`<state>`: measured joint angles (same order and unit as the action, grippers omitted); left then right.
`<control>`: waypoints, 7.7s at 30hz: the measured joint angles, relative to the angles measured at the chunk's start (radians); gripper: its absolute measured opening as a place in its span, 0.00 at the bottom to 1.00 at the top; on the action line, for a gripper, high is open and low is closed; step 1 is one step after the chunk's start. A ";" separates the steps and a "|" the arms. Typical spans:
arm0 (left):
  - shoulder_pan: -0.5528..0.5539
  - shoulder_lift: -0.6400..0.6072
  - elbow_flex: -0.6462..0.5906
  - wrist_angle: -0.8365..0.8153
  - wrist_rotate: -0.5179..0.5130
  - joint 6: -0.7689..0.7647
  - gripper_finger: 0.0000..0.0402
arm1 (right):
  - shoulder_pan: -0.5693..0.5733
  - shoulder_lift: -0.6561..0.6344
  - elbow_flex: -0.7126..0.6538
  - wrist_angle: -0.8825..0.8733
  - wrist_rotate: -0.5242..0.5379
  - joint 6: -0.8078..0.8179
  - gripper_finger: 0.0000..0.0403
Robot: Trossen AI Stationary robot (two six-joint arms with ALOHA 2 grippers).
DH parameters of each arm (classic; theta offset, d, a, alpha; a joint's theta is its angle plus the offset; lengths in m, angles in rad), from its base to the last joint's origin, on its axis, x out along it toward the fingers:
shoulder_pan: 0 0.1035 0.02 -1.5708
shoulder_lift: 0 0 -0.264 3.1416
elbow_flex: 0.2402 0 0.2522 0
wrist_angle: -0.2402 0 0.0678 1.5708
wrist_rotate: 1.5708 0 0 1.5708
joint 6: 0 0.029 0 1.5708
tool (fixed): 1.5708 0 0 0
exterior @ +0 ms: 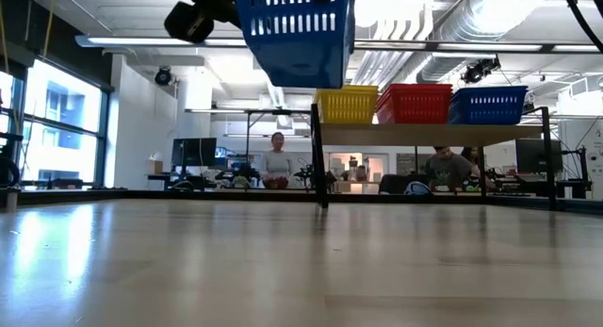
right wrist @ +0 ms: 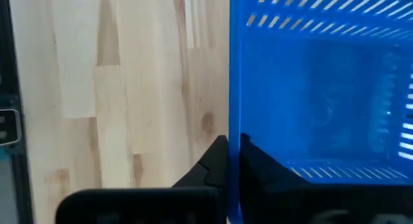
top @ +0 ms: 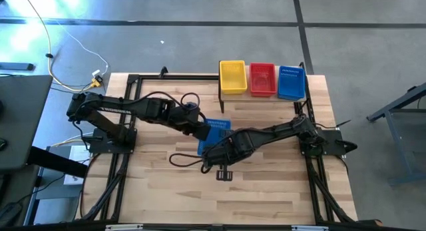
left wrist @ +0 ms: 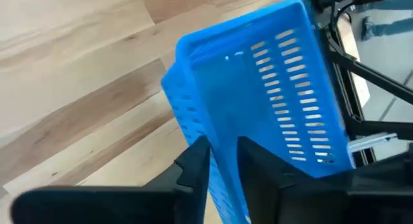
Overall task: Stack baskets on shelf by color
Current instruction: Stack the blue basket on the stacked blue baskets on the shelf, then return to Home Position
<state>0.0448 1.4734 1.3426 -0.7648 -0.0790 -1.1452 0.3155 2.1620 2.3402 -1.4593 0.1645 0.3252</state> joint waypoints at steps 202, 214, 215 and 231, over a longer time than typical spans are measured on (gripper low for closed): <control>0.286 -0.538 -0.307 0.081 0.117 0.762 0.36 | -0.659 -1.237 -1.150 0.385 -0.137 0.126 0.25; 0.105 -0.864 -0.804 0.549 0.112 0.798 0.36 | -0.516 -1.249 -1.148 1.016 -0.128 0.036 0.25; 0.096 -0.892 -0.840 0.577 0.112 0.799 0.36 | -0.509 -1.251 -1.148 1.026 -0.147 0.046 0.25; 0.060 -1.119 -1.228 0.923 0.120 0.895 0.36 | -0.483 -1.443 -1.148 1.069 -0.279 0.001 0.25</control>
<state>0.1043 0.3546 0.1143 0.1580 0.0406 -0.2504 -0.1673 0.7194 1.1918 -0.3904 -0.1145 0.3264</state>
